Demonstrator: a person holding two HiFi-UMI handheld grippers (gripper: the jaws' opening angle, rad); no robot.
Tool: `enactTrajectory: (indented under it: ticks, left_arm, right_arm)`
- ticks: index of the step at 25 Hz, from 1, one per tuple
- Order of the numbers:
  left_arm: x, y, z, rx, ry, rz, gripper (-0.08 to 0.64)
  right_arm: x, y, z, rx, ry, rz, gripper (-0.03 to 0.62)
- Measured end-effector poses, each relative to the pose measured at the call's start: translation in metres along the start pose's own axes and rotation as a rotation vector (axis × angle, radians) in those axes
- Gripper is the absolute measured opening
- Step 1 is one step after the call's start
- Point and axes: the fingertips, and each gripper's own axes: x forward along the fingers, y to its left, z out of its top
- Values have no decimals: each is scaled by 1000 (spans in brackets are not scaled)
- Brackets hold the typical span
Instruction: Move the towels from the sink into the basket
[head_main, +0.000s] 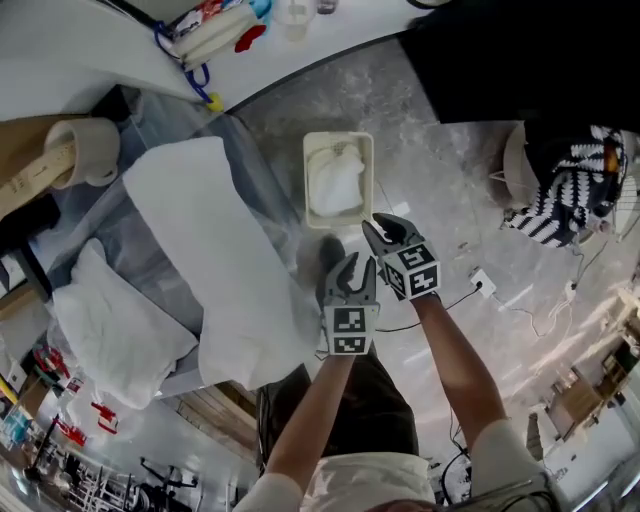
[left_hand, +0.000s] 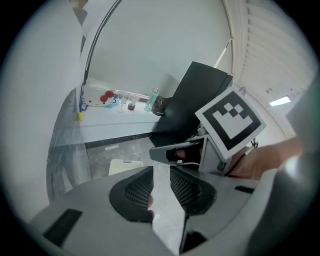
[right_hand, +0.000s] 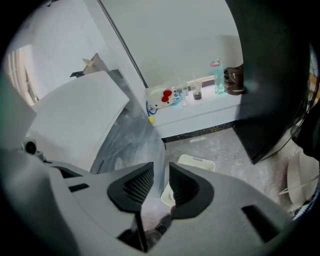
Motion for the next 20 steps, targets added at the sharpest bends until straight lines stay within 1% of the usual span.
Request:
enactTrajectory:
  ticks: [5,13,16,20]
  left_arm:
    - [-40,-13,30,22,-24,-23,98]
    - [-107,-19,84,13,-68,-17,98]
    - [-134,-22,105,31,-90,-20,98]
    - [-169,-23,133,31,-120,-31,98]
  right_arm:
    - [-34,30,27,-30,-18,7,91]
    - [-91,67,66,-18,-70,-6,57]
    - [-111,85,83,-35,-85,-3,52]
    - [-137,113,111,-57,-110,8,48]
